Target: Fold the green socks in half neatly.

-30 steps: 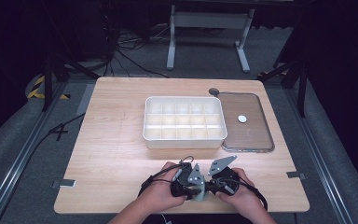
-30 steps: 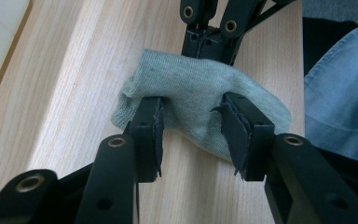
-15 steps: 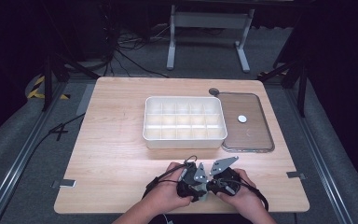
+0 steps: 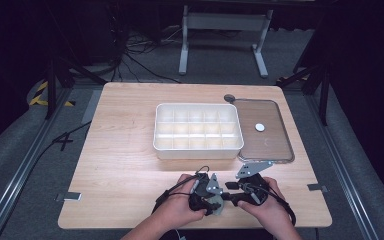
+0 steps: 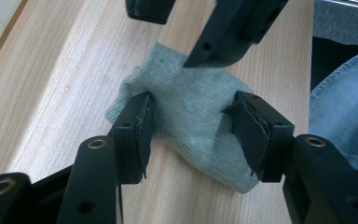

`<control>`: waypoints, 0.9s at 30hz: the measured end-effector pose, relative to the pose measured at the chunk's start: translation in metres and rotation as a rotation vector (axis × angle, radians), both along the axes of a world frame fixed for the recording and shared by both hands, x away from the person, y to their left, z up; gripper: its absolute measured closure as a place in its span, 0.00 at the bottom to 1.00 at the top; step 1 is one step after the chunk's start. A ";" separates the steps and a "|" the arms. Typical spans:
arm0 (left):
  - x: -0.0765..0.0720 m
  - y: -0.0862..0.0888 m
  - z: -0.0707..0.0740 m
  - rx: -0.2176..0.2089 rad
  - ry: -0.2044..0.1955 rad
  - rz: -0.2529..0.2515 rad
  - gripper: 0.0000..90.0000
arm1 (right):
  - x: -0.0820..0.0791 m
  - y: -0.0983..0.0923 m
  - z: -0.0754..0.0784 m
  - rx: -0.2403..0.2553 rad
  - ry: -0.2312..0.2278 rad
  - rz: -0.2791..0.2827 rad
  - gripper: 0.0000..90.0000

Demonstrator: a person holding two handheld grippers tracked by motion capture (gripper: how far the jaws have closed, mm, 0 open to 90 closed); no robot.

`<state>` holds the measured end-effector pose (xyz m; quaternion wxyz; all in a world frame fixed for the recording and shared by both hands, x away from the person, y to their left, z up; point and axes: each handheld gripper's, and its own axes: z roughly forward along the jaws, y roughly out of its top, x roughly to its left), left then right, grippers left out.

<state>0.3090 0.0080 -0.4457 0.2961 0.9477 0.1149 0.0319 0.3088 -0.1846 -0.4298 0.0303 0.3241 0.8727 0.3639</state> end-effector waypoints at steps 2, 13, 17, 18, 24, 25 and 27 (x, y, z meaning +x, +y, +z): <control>-0.001 0.000 0.000 -0.004 0.001 0.009 0.54 | 0.001 0.000 -0.004 0.012 0.027 -0.025 0.59; 0.001 0.012 0.000 -0.007 0.016 0.055 0.53 | 0.007 0.009 -0.022 -0.088 0.060 0.006 0.58; 0.003 0.017 -0.001 -0.004 0.035 0.082 0.52 | 0.008 0.013 -0.028 -0.092 0.066 0.015 0.55; 0.003 0.018 -0.002 -0.010 0.031 0.083 0.52 | 0.009 0.014 -0.028 -0.092 0.062 0.020 0.55; -0.002 0.017 -0.002 0.001 0.013 0.091 0.53 | 0.012 0.013 -0.014 0.006 0.018 -0.005 0.55; -0.003 0.017 -0.002 -0.001 0.012 0.097 0.53 | 0.012 0.014 -0.013 0.018 0.017 -0.004 0.54; -0.002 0.017 -0.002 -0.003 0.007 0.095 0.53 | 0.012 0.015 -0.012 0.023 0.023 0.000 0.53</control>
